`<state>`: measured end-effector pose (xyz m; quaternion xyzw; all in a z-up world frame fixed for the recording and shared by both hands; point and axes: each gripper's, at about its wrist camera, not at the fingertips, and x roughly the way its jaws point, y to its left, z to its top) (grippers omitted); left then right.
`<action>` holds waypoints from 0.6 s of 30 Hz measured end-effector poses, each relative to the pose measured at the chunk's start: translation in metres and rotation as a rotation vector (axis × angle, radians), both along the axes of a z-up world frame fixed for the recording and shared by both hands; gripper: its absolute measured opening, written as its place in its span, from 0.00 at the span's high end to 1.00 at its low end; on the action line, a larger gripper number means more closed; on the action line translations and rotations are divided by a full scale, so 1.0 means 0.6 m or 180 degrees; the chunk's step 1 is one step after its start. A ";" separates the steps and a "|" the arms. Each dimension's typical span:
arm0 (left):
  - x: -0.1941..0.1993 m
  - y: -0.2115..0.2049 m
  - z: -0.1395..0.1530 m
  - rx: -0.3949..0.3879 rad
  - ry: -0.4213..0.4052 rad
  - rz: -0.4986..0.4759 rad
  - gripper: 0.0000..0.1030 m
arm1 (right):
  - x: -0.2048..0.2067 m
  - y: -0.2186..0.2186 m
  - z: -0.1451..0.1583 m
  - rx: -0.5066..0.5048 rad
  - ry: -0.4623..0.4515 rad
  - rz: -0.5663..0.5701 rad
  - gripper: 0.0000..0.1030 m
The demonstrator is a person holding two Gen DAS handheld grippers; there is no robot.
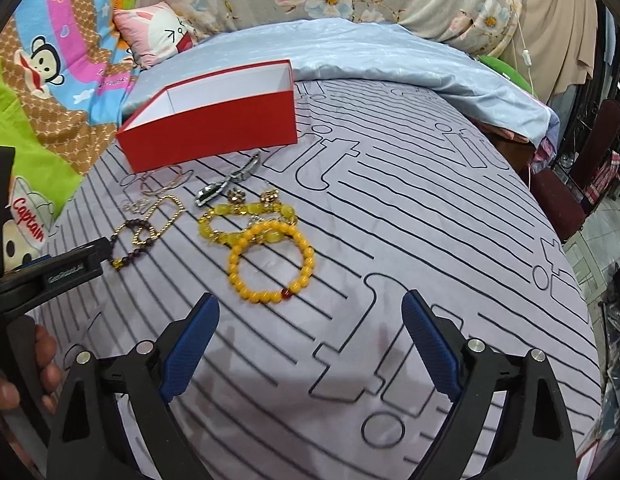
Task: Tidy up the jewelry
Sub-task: 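Grasp the dark brown bead bracelet with the left tool while the right tool grasps the orange bead bracelet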
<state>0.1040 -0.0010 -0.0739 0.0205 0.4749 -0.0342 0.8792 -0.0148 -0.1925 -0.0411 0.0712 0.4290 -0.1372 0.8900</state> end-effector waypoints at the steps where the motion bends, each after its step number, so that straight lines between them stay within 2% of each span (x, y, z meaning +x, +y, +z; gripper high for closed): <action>1: 0.007 -0.003 -0.007 -0.0010 0.0030 -0.0019 0.19 | 0.007 -0.004 -0.003 0.0001 0.0012 -0.0007 0.17; 5: 0.019 -0.009 -0.016 0.0000 0.0040 -0.0029 0.25 | 0.033 -0.015 -0.016 0.0024 0.0051 -0.0008 0.24; 7: 0.023 -0.012 -0.014 -0.0016 0.0025 -0.0071 0.35 | 0.047 -0.018 -0.021 0.0053 0.0069 -0.0004 0.30; 11: 0.027 -0.018 -0.008 -0.0103 0.0032 -0.0138 0.46 | 0.068 -0.021 -0.032 0.0093 0.0105 0.0017 0.39; 16: 0.025 -0.024 -0.004 -0.0187 0.0044 -0.0243 0.66 | 0.080 -0.021 -0.045 0.0088 0.0135 0.0038 0.49; 18: 0.024 -0.027 -0.003 -0.0217 0.0059 -0.0279 0.68 | 0.081 -0.021 -0.045 0.0065 0.0136 0.0045 0.51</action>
